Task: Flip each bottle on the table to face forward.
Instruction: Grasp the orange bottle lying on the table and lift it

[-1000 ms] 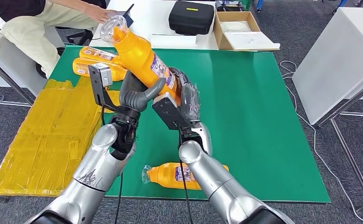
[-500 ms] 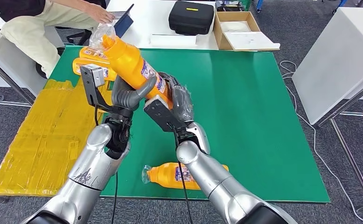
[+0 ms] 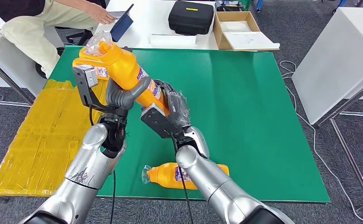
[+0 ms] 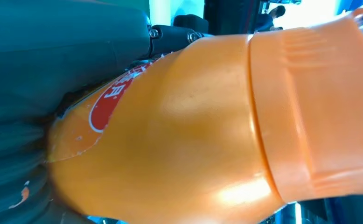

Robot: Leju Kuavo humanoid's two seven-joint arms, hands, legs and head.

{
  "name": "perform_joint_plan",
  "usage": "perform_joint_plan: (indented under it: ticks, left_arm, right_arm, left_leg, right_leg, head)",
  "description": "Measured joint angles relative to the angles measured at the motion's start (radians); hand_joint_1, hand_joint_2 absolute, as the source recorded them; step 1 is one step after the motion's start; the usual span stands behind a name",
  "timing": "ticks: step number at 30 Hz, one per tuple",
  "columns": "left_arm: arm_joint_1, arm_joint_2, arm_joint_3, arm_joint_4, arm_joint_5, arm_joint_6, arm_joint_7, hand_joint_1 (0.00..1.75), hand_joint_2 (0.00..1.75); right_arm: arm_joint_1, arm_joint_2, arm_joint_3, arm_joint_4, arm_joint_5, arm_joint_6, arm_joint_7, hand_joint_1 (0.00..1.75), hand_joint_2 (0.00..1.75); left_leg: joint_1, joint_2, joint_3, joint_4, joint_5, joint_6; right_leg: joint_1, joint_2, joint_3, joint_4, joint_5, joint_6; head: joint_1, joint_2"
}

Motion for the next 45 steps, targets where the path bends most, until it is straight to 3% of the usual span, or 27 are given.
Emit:
perform_joint_plan:
  ticks: [11, 12, 15, 16, 45]
  left_arm:
    - [0.005, 0.005, 0.006, 0.000, -0.001, -0.002, -0.008, 0.01, 1.75]
    - [0.005, 0.005, 0.006, 0.001, -0.001, -0.002, -0.008, 0.36, 1.75]
    - [0.004, 0.005, 0.006, 0.006, -0.001, -0.004, -0.010, 1.64, 1.75]
    - [0.003, 0.005, 0.006, 0.009, 0.000, -0.004, -0.011, 1.72, 1.75]
    - [-0.009, 0.013, 0.004, 0.035, 0.022, -0.007, -0.028, 1.75, 1.75]
  right_arm:
    - [0.030, -0.030, 0.038, -0.048, 0.028, 0.000, 0.003, 1.74, 1.75]
    - [0.032, -0.032, 0.040, -0.053, 0.029, 0.000, 0.003, 1.74, 1.75]
    - [0.044, -0.044, 0.050, -0.075, 0.030, 0.000, 0.004, 1.74, 1.75]
    - [0.048, -0.048, 0.054, -0.083, 0.030, 0.000, 0.006, 1.75, 1.75]
    - [0.073, -0.087, 0.085, -0.146, 0.021, -0.007, 0.013, 1.75, 1.75]
  left_leg:
    - [0.000, 0.000, 0.000, 0.000, 0.000, 0.000]
    - [0.000, 0.000, 0.000, 0.000, 0.000, 0.000]
    - [0.000, 0.000, 0.000, 0.000, 0.000, 0.000]
    - [0.000, 0.000, 0.000, 0.000, 0.000, 0.000]
    - [0.000, 0.000, 0.000, 0.000, 0.000, 0.000]
  right_leg:
    - [0.000, 0.000, 0.000, 0.000, 0.000, 0.000]
    - [0.000, 0.000, 0.000, 0.000, 0.000, 0.000]
    - [0.000, 0.000, 0.000, 0.000, 0.000, 0.000]
    - [0.000, 0.000, 0.000, 0.000, 0.000, 0.000]
    - [0.000, 0.000, 0.000, 0.000, 0.000, 0.000]
  head:
    - [0.000, 0.000]
    - [0.000, 0.000]
    - [0.000, 0.000]
    - [0.000, 0.000]
    - [0.000, 0.000]
